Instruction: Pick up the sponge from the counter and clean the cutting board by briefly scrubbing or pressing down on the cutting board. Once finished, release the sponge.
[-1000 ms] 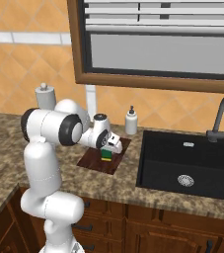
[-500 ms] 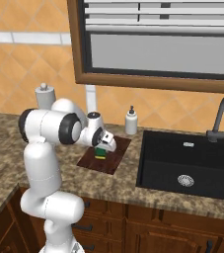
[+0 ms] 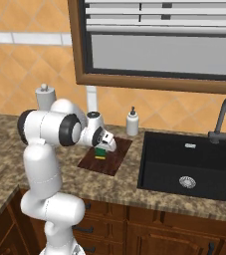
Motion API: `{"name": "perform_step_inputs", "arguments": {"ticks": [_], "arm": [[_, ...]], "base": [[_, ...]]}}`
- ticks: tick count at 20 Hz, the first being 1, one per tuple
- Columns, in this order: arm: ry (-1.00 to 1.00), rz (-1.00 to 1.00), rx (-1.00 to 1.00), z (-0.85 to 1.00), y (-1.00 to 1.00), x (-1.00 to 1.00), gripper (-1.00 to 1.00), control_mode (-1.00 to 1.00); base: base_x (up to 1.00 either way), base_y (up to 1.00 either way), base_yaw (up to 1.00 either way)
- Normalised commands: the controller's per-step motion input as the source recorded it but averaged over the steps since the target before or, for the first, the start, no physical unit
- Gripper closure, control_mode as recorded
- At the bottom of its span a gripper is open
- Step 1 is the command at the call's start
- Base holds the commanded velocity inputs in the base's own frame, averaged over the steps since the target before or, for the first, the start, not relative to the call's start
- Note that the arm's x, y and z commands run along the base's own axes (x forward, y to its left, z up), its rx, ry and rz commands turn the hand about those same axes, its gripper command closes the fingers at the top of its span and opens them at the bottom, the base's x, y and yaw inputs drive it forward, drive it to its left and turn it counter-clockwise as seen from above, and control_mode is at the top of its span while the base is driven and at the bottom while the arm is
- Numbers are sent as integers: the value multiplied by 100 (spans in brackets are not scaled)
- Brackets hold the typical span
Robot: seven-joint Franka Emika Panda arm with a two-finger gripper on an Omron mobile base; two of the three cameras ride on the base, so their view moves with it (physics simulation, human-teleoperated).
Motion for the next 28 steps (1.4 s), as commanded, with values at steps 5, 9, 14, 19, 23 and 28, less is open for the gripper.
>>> {"name": "perform_step_inputs", "arguments": {"ticks": [5, 9, 14, 19, 23, 28], "arm": [[0, 2, 1, 37, 13, -45, 100, -100], [0, 7, 0, 2, 49, -52, 100, -100], [0, 8, 0, 0, 79, -42, 100, -100], [0, 7, 0, 0, 84, -21, 100, -100], [0, 3, 0, 0, 64, -7, 100, -100], [3, 0, 0, 0, 38, 0, 100, -100]], "base": [[0, 0, 0], [0, 0, 0], [0, 0, 0], [0, 0, 0], [0, 0, 0], [0, 0, 0]]}}
